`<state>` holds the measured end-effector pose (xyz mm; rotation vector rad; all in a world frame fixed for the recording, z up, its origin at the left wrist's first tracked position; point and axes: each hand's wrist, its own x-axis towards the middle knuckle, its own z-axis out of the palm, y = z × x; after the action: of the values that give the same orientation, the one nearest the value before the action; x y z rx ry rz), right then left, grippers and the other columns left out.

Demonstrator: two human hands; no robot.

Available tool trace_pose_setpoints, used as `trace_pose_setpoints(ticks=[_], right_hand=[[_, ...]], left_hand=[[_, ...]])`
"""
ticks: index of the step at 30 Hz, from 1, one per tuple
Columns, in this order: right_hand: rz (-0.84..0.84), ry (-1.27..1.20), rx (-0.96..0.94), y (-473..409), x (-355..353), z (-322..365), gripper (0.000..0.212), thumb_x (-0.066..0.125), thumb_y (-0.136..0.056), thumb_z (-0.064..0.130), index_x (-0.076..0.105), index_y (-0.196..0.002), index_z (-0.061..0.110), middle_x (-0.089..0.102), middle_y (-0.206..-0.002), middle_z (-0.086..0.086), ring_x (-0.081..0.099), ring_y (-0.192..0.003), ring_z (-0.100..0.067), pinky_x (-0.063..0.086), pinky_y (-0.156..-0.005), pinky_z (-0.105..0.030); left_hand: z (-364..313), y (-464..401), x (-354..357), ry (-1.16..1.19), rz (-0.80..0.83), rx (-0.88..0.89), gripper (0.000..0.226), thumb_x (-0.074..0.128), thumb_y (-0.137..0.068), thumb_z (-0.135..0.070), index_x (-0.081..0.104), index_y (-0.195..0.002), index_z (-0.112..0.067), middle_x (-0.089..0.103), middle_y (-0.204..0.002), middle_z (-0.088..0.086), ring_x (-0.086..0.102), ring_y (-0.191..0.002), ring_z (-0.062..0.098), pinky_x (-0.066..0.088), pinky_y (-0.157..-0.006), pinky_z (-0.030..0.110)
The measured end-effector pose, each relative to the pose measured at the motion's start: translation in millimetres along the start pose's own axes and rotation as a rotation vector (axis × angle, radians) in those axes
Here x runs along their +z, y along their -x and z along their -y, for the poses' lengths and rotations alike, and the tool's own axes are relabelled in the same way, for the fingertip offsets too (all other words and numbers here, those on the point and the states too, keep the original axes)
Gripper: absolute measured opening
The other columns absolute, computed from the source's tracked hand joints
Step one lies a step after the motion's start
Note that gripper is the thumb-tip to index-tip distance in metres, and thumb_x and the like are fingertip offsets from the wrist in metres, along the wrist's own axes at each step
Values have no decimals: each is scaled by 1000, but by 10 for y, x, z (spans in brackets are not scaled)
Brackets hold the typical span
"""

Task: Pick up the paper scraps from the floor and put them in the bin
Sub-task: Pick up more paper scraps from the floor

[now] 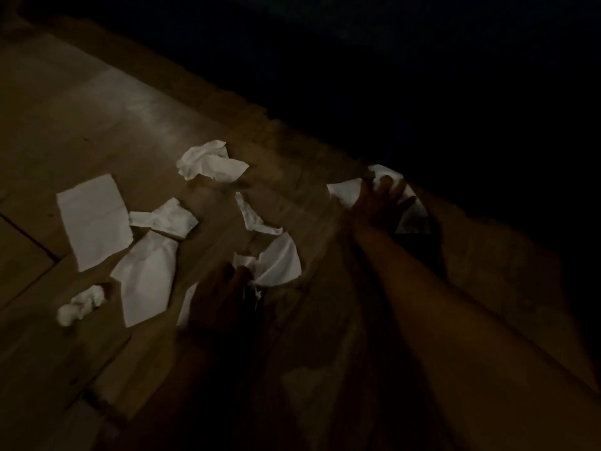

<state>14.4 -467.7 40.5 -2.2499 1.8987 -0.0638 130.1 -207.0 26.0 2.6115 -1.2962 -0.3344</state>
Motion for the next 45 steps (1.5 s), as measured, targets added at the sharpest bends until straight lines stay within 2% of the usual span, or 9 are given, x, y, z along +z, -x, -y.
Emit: trace_pose_setpoints(ticks=[3,8,18,24,27,32,35,38,45], right_hand=[[87,-140,40,-137,311,-81,105,23,-63,93,10,-150,34,1,-161,-14,3,-145,-44,12,-113,-67],[-83,-74,-150,19,413,28,45,53,-87,40,49,-129,25,41,-144,-14,34,-133,-38,27,-109,-59],[20,-355,-534,692,350,720,34,42,-88,38,58,-112,20,58,-121,-8,56,-110,-31,43,-92,-40],[120,-285,-543,1034,349,1350,53,42,-85,55,36,-131,29,51,-131,-12,56,-110,-34,44,-89,-46],[189,-137,-463,1053,480,1369,48,47,-91,44,38,-132,22,47,-134,-16,52,-117,-36,45,-94,-51],[63,-263,-579,1097,555,1414,36,36,-96,41,58,-109,17,56,-125,-14,54,-115,-32,44,-98,-46],[134,-440,-605,1220,511,1586,33,45,-95,33,62,-106,7,60,-118,-17,56,-111,-32,41,-98,-40],[143,-432,-686,1293,603,1889,57,36,-85,53,60,-112,9,58,-121,-17,54,-113,-35,41,-100,-43],[407,-110,-697,1325,802,2383,52,58,-91,35,44,-136,13,41,-147,-13,38,-135,-32,29,-114,-46]], left_hand=[[-11,43,44,-45,-116,32,44,73,-74,-51,61,-111,-30,50,-126,3,55,-107,22,50,-83,37],[80,2,167,-45,-141,100,55,71,-75,-47,59,-122,-23,52,-133,9,46,-125,31,38,-105,53],[459,-65,-401,35,-161,-171,34,59,-87,-37,54,-117,-21,57,-109,8,63,-87,30,39,-62,32],[763,-57,-477,147,-177,-459,100,64,-67,-75,24,-145,-28,50,-133,12,59,-110,31,51,-79,43],[893,-50,-396,153,-139,-608,79,59,-77,-67,38,-137,-21,51,-132,11,59,-111,30,52,-86,46],[998,-30,-364,42,-184,-418,35,57,-92,-40,57,-121,-19,57,-122,10,59,-106,26,50,-86,37],[1123,49,-393,-103,-341,-387,43,66,-85,-35,57,-125,-22,45,-135,16,42,-124,36,37,-100,46],[1323,103,-391,-2,-340,-538,57,71,-77,-37,53,-130,-27,37,-146,16,33,-134,38,27,-109,55],[1590,153,-480,191,-364,-496,50,72,-78,-41,51,-118,-22,61,-113,4,60,-97,23,49,-81,35]])
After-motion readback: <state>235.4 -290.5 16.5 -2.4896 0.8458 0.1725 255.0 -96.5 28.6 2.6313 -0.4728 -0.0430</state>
